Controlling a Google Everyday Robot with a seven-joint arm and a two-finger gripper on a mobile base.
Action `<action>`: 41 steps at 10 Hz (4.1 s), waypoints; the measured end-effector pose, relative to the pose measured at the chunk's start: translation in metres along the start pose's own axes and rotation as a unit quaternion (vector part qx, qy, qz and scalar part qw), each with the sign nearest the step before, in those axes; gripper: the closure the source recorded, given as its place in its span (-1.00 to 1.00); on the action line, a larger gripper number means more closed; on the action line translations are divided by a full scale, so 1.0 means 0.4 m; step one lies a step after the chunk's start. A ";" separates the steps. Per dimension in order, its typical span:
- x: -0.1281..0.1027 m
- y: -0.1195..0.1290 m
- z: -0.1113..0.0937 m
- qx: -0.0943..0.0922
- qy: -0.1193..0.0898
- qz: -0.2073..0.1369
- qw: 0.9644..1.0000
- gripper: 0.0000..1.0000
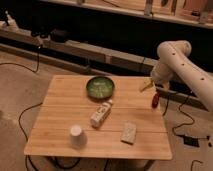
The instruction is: Move the arm in a circular motion
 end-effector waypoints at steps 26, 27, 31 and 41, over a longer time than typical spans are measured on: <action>-0.405 -0.021 0.001 0.066 -0.077 -0.018 0.995 -0.60; -0.375 0.027 0.002 0.060 -0.068 0.010 0.996 -0.60; -0.154 0.137 -0.020 0.012 -0.020 0.070 0.997 -0.60; 0.046 -0.382 -0.033 0.038 -0.033 -0.122 0.991 -0.60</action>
